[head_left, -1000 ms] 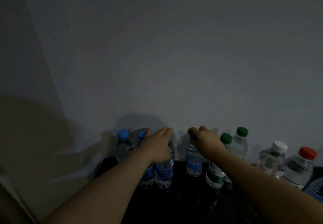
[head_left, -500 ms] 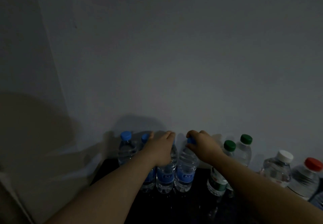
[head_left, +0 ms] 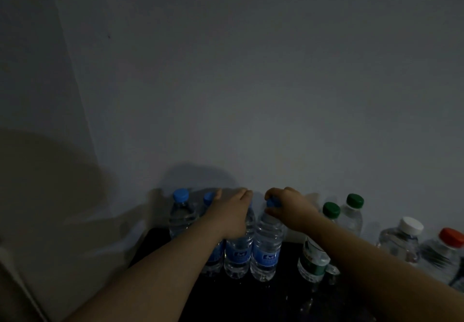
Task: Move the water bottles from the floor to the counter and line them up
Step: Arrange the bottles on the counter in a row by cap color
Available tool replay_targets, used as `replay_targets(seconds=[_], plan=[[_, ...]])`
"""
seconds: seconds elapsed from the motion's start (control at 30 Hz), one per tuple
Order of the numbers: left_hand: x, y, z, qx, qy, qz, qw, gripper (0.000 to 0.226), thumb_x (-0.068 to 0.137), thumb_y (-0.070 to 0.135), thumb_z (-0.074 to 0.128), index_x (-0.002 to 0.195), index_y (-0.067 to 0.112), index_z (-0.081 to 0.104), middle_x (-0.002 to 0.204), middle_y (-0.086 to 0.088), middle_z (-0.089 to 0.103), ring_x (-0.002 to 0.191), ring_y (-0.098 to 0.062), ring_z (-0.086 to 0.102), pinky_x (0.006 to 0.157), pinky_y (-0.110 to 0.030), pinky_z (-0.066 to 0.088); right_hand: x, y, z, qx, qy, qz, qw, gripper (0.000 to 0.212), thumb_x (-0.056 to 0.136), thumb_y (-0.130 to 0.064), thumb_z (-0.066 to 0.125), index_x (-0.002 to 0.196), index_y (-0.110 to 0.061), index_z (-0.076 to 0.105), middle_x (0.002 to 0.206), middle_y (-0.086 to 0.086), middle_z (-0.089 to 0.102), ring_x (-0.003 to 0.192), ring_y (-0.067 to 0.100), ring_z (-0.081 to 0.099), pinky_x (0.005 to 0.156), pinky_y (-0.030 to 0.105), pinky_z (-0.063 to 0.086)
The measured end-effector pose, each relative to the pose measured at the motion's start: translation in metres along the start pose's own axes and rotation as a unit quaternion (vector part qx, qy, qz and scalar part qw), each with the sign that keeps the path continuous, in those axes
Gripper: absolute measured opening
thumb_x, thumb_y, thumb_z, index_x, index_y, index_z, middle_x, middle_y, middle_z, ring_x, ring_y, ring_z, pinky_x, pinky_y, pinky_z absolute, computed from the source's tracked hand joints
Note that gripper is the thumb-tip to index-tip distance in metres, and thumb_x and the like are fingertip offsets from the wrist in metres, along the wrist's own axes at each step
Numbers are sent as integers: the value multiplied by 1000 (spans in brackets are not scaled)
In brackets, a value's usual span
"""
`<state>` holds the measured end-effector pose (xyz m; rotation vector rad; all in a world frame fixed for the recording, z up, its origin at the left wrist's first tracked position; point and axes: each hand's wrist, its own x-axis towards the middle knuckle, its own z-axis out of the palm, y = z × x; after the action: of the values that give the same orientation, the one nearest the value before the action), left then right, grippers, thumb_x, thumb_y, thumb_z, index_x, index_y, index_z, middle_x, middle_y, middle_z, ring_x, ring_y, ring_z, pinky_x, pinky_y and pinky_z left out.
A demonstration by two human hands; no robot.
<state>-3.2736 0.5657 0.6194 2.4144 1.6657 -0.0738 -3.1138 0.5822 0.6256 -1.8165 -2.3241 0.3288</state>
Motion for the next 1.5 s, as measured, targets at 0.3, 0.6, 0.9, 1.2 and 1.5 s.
replay_targets(seconds=[0.3, 0.6, 0.9, 1.2, 1.5], plan=[[0, -2, 4, 4, 22, -5, 1000, 78, 91, 10, 43, 152, 20, -5, 161, 3, -7, 149, -18, 5, 120, -47, -8, -4, 0, 6, 36, 2, 5, 999, 40, 95, -29, 52, 132, -19, 44, 126, 14, 48, 111, 29, 53, 85, 25, 39], [4, -3, 3, -4, 28, -16, 999, 78, 92, 20, 50, 152, 21, 1, 161, 1, -2, 148, -24, -10, 120, -39, -3, -9, 2, 10, 97, 1, 15, 995, 52, 92, -32, 57, 139, -18, 39, 136, 14, 48, 120, 29, 51, 97, 31, 41], [2, 26, -4, -44, 82, 11, 996, 70, 95, 22, 46, 152, 21, 5, 161, 2, 6, 149, -19, 1, 122, -39, 6, -35, 37, -18, 118, 141, 17, 983, 27, 96, -25, 50, 115, -11, 61, 116, 9, 63, 102, 22, 59, 84, 27, 45], [21, 61, 16, 17, 318, 27, 948, 25, 67, 13, 56, 85, 12, 72, 81, -2, 71, 73, -23, 69, 66, -31, 53, -55, 78, -19, 67, 176, 75, 979, 32, 98, -19, 43, 126, -10, 56, 128, 10, 57, 114, 28, 52, 94, 37, 46], [33, 67, 26, 82, 300, -13, 950, 17, 55, 12, 52, 39, 15, 56, 38, 1, 53, 32, -17, 52, 39, -17, 42, -49, 93, -10, 43, 134, 73, 987, 20, 96, -24, 46, 107, -10, 55, 114, 9, 61, 96, 29, 60, 76, 35, 48]])
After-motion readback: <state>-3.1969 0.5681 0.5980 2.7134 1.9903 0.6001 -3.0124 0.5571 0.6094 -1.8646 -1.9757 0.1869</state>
